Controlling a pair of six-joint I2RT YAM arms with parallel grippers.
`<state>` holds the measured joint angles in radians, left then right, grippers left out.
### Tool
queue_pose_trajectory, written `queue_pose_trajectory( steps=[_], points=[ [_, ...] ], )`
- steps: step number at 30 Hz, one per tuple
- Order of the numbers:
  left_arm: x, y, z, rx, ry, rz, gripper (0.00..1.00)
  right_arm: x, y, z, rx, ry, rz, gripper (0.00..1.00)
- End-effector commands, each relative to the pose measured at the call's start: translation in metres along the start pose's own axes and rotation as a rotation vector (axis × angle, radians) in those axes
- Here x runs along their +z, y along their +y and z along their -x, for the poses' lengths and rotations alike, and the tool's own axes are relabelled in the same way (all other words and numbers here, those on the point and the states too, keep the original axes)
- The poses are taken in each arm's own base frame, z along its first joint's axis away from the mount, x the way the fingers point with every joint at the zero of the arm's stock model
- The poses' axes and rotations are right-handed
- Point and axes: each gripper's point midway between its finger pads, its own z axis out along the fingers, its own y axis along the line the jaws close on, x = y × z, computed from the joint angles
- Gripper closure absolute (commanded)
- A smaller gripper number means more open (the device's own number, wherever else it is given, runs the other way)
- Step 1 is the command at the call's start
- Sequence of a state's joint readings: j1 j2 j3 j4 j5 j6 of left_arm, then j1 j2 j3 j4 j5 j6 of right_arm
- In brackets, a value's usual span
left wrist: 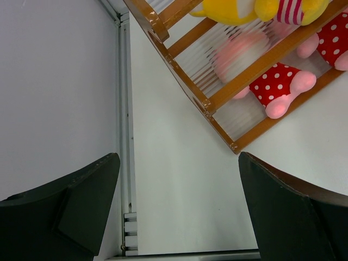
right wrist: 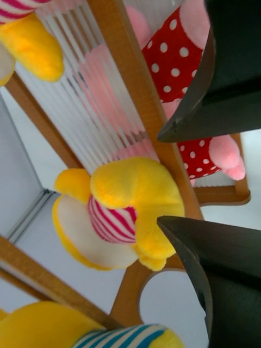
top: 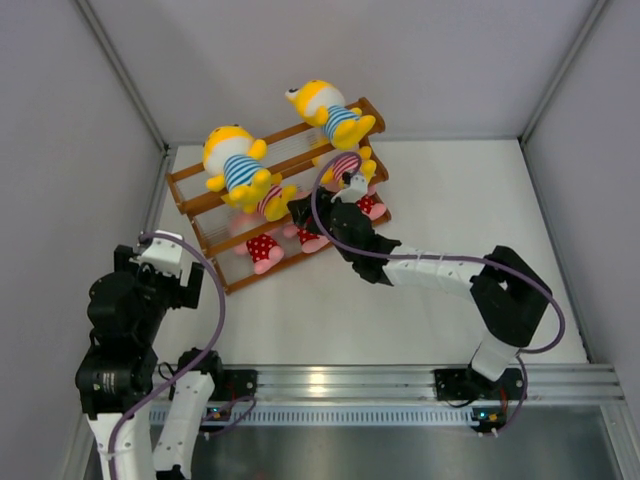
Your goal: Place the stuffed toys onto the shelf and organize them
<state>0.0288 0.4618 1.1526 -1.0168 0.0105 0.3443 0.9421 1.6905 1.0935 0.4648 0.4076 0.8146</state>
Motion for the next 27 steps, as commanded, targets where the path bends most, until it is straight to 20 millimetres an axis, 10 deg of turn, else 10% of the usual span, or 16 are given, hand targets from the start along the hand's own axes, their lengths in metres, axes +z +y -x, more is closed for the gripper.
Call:
queue_pose_trajectory(
  steps=[1,15,21,27],
  points=[
    [0.000,0.000,0.001,0.015,-0.020,0.001,0.03,0.011,0.034,0.048,0.087,-0.157,0.098,0.41],
    [0.007,0.004,-0.021,0.060,0.042,0.039,0.03,0.048,0.027,0.044,0.174,-0.211,0.058,0.35],
    [0.008,0.005,-0.028,0.070,0.059,0.048,0.03,0.044,0.026,0.043,0.187,-0.224,0.060,0.70],
    [0.009,0.001,-0.029,0.091,0.049,0.029,0.03,0.020,0.037,0.047,0.140,-0.279,0.038,0.84]
  ],
)
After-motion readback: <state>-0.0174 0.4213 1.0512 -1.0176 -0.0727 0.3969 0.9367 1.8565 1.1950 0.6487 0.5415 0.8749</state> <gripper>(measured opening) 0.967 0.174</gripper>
